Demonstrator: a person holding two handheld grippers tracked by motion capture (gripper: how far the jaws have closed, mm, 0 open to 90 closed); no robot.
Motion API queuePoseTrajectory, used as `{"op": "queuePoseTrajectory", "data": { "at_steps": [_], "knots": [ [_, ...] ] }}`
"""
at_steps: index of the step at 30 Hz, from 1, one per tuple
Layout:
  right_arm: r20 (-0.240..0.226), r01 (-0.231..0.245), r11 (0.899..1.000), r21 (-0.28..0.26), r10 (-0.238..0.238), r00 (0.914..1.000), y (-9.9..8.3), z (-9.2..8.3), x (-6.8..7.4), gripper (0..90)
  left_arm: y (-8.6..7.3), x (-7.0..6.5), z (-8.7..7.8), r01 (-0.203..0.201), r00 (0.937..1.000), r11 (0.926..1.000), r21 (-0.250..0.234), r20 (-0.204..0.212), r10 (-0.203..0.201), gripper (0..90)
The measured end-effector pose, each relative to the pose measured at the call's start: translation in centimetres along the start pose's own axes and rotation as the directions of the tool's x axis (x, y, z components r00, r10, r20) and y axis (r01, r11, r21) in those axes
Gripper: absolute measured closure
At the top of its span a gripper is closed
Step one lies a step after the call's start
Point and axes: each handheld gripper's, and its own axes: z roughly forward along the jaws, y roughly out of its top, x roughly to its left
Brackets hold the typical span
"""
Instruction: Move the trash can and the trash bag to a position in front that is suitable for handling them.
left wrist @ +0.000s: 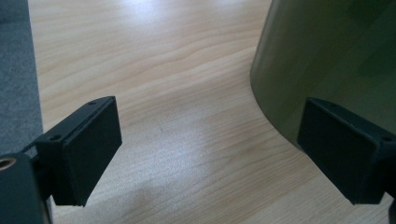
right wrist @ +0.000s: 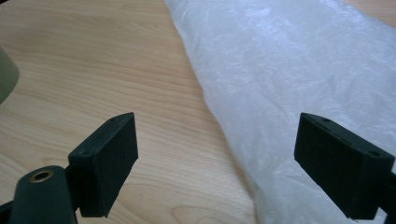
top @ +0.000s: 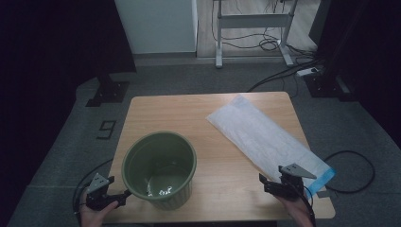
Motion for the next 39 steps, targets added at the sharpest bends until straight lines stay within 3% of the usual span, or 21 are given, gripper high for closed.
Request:
{"op": "queuePoseTrajectory", "data": {
  "at_steps": [5,10,11,12,13,15,16,17,18,19,21,23,24,30,31,33,34,35,36,37,39],
  "knots": [
    [-0.009,-0.015,1.000,-0.006,0.015,0.9998,0.1,-0.2,-0.7,13.1,-0.3,-0.6,-0.6,-0.056,0.9981,0.9984,-0.003,0.026,0.056,5.8],
    [-0.009,-0.027,1.000,0.005,0.027,0.9996,0.0,-0.2,-1.1,12.9,-1.1,-2.1,-1.3,-0.109,0.9898,0.9940,-0.006,0.091,0.109,5.8],
    [-0.008,-0.026,1.000,0.004,0.026,0.9996,0.0,-0.3,-1.3,12.9,-1.3,-2.9,-1.6,-0.140,0.9802,0.9901,-0.012,0.140,0.140,6.2],
    [-0.008,-0.026,1.000,0.004,0.026,0.9996,0.0,-0.3,-1.3,12.9,-1.3,-2.9,-1.6,-0.140,0.9802,0.9901,-0.012,0.140,0.140,6.6],
    [-0.008,-0.026,1.000,0.000,0.026,0.9996,0.0,-0.3,-1.3,12.9,-1.2,-3.6,-1.4,-0.176,0.9654,0.9842,-0.015,0.192,0.176,7.5],
    [-0.007,-0.025,1.000,0.003,0.025,0.9997,0.0,-0.2,-1.3,13.0,-0.8,-4.5,-0.9,-0.210,0.9528,0.9776,-0.013,0.222,0.208,7.5],
    [-0.007,-0.025,1.000,0.003,0.025,0.9997,0.0,-0.2,-1.3,13.0,-0.8,-4.5,-0.9,-0.210,0.9528,0.9776,-0.013,0.222,0.208,7.5],
    [-0.009,-0.025,1.000,0.015,0.025,0.9997,-0.1,0.0,-1.4,13.0,-0.3,-5.4,-0.5,-0.240,0.9355,0.9705,-0.021,0.262,0.237,7.5],
    [-0.010,-0.026,1.000,0.016,0.026,0.9996,-0.1,0.1,-1.4,13.0,-0.3,-5.4,-0.5,-0.240,0.9355,0.9705,-0.021,0.262,0.237,7.5],
    [-0.013,-0.027,0.999,0.016,0.027,0.9995,-0.1,0.0,-1.4,13.1,0.3,-6.2,0.0,-0.255,0.9195,0.9662,-0.038,0.299,0.254,7.5],
    [-0.016,-0.033,0.999,0.009,0.033,0.9993,0.0,-0.1,-1.4,13.1,0.9,-6.8,0.5,-0.284,0.9162,0.9585,-0.024,0.288,0.279,5.0],
    [-0.018,-0.029,1.000,0.005,0.029,0.9994,0.0,-0.3,-1.5,13.2,1.4,-7.2,1.0,-0.294,0.9066,0.9553,-0.034,0.307,0.290,6.3],
    [-0.018,-0.029,1.000,0.005,0.029,0.9994,0.0,-0.3,-1.5,13.2,1.4,-7.2,1.0,-0.294,0.9066,0.9553,-0.034,0.307,0.290,6.4],
    [-0.017,-0.048,0.999,-0.016,0.048,0.9987,-0.2,-1.3,-2.0,13.3,2.9,-8.6,2.8,-0.327,0.8869,0.9441,-0.040,0.332,0.322,6.6],
    [-0.017,-0.051,0.998,-0.021,0.050,0.9986,-0.2,-1.4,-2.1,13.3,3.4,-9.1,3.4,-0.337,0.8789,0.9407,-0.041,0.345,0.330,6.7],
    [-0.020,-0.053,0.998,-0.027,0.052,0.9984,-0.1,-1.5,-2.3,13.3,4.0,-9.6,4.1,-0.346,0.8739,0.9375,-0.042,0.350,0.338,6.8],
    [-0.020,-0.057,0.998,-0.030,0.057,0.9982,-0.1,-1.6,-2.3,13.3,4.0,-9.6,4.1,-0.346,0.8739,0.9375,-0.042,0.350,0.338,7.0],
    [-0.020,-0.059,0.998,-0.033,0.058,0.9981,-0.1,-1.7,-2.4,13.4,4.5,-10.1,4.7,-0.352,0.8671,0.9349,-0.044,0.361,0.344,7.2],
    [-0.020,-0.059,0.998,-0.033,0.058,0.9981,-0.1,-1.7,-2.4,13.4,4.5,-10.1,4.7,-0.352,0.8671,0.9349,-0.044,0.361,0.344,7.2],
    [-0.020,-0.065,0.997,-0.036,0.064,0.9978,-0.1,-1.8,-2.5,13.4,4.9,-10.6,5.2,-0.357,0.8606,0.9331,-0.046,0.372,0.347,7.2],
    [-0.018,-0.063,0.997,-0.040,0.062,0.9979,-0.1,-1.8,-2.5,13.5,5.3,-11.1,5.9,-0.351,0.8580,0.9348,-0.051,0.382,0.343,7.5]
  ]
}}
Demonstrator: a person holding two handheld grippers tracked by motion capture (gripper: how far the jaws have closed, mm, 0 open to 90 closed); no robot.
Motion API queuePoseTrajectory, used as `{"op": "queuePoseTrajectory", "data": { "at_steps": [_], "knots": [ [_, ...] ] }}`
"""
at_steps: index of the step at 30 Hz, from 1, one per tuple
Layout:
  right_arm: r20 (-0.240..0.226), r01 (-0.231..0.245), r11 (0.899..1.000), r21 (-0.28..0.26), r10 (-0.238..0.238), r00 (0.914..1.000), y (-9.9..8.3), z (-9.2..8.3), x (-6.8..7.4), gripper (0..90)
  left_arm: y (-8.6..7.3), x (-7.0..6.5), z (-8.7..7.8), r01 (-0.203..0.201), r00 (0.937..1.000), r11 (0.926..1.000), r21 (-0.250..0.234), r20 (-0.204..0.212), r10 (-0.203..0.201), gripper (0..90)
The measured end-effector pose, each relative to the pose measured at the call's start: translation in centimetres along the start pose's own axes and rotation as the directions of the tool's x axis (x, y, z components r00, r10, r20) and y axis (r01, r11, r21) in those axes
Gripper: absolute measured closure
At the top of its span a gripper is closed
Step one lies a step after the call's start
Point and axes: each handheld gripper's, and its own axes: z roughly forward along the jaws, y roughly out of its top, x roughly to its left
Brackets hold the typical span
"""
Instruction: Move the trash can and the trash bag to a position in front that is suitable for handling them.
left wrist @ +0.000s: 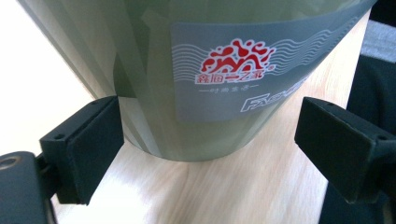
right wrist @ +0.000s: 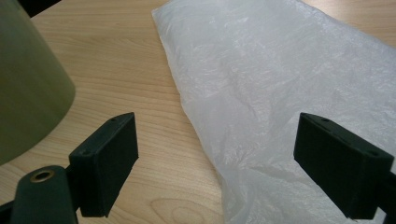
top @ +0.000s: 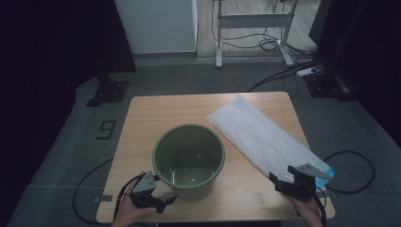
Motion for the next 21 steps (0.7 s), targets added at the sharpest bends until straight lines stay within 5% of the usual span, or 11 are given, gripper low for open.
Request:
{"op": "queuePoseTrajectory", "data": {
  "at_steps": [12,21],
  "knots": [
    [-0.003,0.023,0.999,0.023,-0.023,0.9997,-0.3,0.5,0.6,13.5,2.4,0.0,3.4,0.002,1.0000,1.0000,-0.008,-0.003,-0.002,8.9],
    [0.006,0.028,0.999,0.026,-0.028,0.9996,-0.4,0.6,0.8,13.4,1.5,0.1,2.0,0.003,0.9988,1.0000,-0.002,-0.049,-0.003,9.9]
  ]
}}
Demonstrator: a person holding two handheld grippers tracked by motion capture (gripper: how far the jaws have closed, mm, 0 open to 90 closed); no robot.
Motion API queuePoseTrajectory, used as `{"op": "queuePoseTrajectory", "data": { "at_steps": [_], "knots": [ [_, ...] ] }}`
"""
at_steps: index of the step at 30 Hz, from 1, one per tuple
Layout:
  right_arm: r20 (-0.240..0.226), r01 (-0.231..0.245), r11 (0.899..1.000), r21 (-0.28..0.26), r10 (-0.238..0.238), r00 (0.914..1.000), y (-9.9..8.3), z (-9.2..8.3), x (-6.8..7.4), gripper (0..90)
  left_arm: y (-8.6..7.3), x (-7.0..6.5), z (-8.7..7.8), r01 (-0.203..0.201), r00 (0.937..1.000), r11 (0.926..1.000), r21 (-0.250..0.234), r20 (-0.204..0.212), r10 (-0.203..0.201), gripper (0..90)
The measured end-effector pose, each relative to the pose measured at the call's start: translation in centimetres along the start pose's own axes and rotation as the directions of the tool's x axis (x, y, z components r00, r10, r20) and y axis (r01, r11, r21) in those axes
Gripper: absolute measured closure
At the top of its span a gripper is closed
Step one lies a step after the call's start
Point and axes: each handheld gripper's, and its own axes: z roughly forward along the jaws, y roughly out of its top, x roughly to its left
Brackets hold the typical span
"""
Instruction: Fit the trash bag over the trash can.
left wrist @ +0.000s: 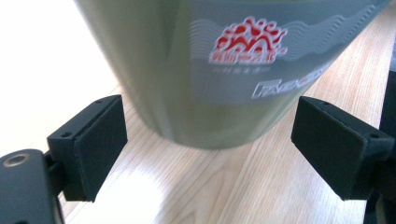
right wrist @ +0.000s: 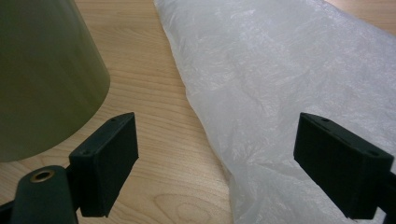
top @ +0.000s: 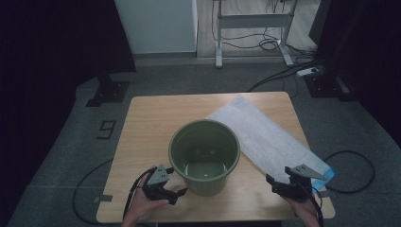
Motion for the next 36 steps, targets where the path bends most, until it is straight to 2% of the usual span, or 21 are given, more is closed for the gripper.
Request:
{"op": "queuePoseTrajectory", "data": {
  "at_steps": [3,6,7,9,16,18,20,22,23,24,25,26,27,29,33,36],
  "knots": [
    [-0.003,0.016,1.000,0.009,-0.016,0.9999,-0.1,0.3,0.4,13.4,-0.5,0.4,-1.2,0.014,0.9996,0.9998,-0.014,-0.023,-0.014,9.8],
    [-0.001,0.023,1.000,0.014,-0.023,0.9997,-0.1,0.4,0.6,13.4,-0.6,0.7,-1.7,0.023,0.9994,0.9995,-0.022,-0.027,-0.024,9.7],
    [0.002,0.029,0.999,0.021,-0.029,0.9996,-0.1,0.6,0.6,13.5,-0.8,1.1,-2.0,0.042,0.9985,0.9989,-0.023,-0.036,-0.042,9.8],
    [0.018,0.032,0.999,0.023,-0.033,0.9993,0.0,0.9,0.7,13.5,-1.0,1.3,-2.1,0.057,0.9976,0.9979,-0.030,-0.036,-0.058,10.1],
    [0.030,0.016,1.000,0.018,-0.016,0.9994,1.2,2.4,1.2,14.6,-1.5,1.9,-2.1,0.074,0.9960,0.9972,-0.012,-0.049,-0.075,10.4],
    [0.038,0.009,0.999,0.034,-0.011,0.9992,1.8,3.9,1.4,15.6,-1.7,2.1,-2.1,0.082,0.9954,0.9965,-0.010,-0.049,-0.083,11.1],
    [0.038,0.007,0.999,0.040,-0.008,0.9992,2.0,4.3,1.5,15.8,-1.7,2.2,-2.0,0.083,0.9953,0.9965,-0.006,-0.050,-0.083,11.2],
    [0.046,0.006,0.998,0.063,-0.009,0.9989,2.7,5.9,1.9,16.0,-1.7,2.2,-1.9,0.085,0.9952,0.9963,-0.006,-0.048,-0.086,11.6],
    [0.052,0.014,0.997,0.082,-0.018,0.9985,3.3,7.0,2.3,16.1,-1.7,2.1,-1.9,0.086,0.9952,0.9963,-0.006,-0.045,-0.086,11.8],
    [0.052,0.014,0.997,0.082,-0.018,0.9985,3.3,7.0,2.3,16.1,-1.7,2.1,-1.8,0.087,0.9952,0.9962,-0.005,-0.045,-0.087,11.9],
    [0.065,0.015,0.995,0.101,-0.022,0.9977,4.0,8.2,2.7,16.3,-1.7,2.1,-1.7,0.087,0.9952,0.9962,-0.002,-0.045,-0.087,12.0],
    [0.065,0.015,0.995,0.101,-0.022,0.9977,4.0,8.2,2.7,16.3,-1.7,2.1,-1.7,0.087,0.9952,0.9962,-0.002,-0.045,-0.087,12.0],
    [0.070,0.026,0.993,0.112,-0.034,0.9970,4.7,9.4,3.1,16.5,-1.7,2.0,-1.7,0.086,0.9953,0.9963,0.000,-0.044,-0.086,12.1],
    [0.084,0.029,0.992,0.123,-0.039,0.9957,5.2,10.6,3.4,16.5,-1.7,2.0,-1.7,0.084,0.9955,0.9964,0.001,-0.045,-0.084,12.2],
    [0.101,0.027,0.989,0.145,-0.042,0.9940,5.7,12.5,3.4,16.3,-1.8,1.9,-1.7,0.086,0.9955,0.9963,-0.001,-0.040,-0.086,12.3],
    [0.097,0.039,0.985,0.170,-0.056,0.9937,5.7,13.9,3.3,16.3,-2.0,2.1,-1.6,0.091,0.9951,0.9959,0.002,-0.038,-0.091,12.5]
  ]
}}
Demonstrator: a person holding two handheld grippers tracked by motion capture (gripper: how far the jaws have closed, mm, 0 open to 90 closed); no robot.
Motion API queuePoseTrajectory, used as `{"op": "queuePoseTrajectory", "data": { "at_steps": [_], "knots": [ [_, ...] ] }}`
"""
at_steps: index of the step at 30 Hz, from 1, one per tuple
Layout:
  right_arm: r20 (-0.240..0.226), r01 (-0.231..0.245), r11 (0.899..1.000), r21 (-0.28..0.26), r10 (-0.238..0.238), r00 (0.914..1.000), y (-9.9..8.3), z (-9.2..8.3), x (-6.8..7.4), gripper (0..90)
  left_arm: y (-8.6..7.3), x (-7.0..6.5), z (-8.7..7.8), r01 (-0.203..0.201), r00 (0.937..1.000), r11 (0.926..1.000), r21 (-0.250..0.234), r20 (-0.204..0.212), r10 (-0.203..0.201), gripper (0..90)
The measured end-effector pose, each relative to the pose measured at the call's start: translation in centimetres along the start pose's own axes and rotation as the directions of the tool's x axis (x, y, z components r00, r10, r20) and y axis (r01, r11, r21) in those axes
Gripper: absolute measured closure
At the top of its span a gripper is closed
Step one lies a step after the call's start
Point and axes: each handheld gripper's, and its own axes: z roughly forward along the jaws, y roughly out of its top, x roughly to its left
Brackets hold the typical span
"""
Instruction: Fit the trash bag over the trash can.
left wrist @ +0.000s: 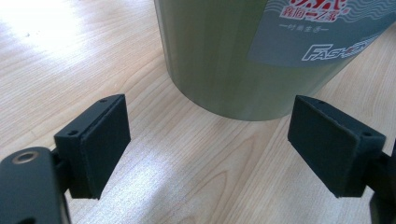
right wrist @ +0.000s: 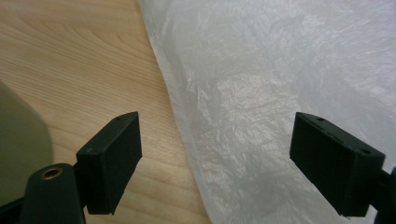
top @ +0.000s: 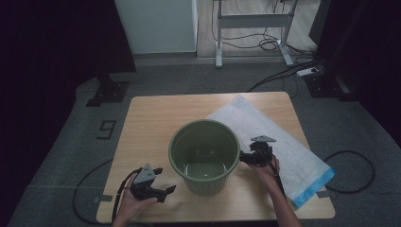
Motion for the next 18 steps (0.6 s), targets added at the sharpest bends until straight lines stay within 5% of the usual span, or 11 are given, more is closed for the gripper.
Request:
{"op": "queuePoseTrajectory", "data": {
  "at_steps": [12,18],
  "knots": [
    [0.063,0.014,0.998,0.056,-0.018,0.9979,-0.1,2.5,-0.8,22.0,-0.3,0.2,0.4,0.014,0.9999,0.9998,0.013,-0.005,-0.014,13.3],
    [0.101,-0.020,0.999,0.040,0.016,0.9948,0.0,2.4,-1.4,36.0,-0.3,0.2,0.2,0.015,0.9999,0.9999,0.008,-0.002,-0.015,13.5]
  ]
}}
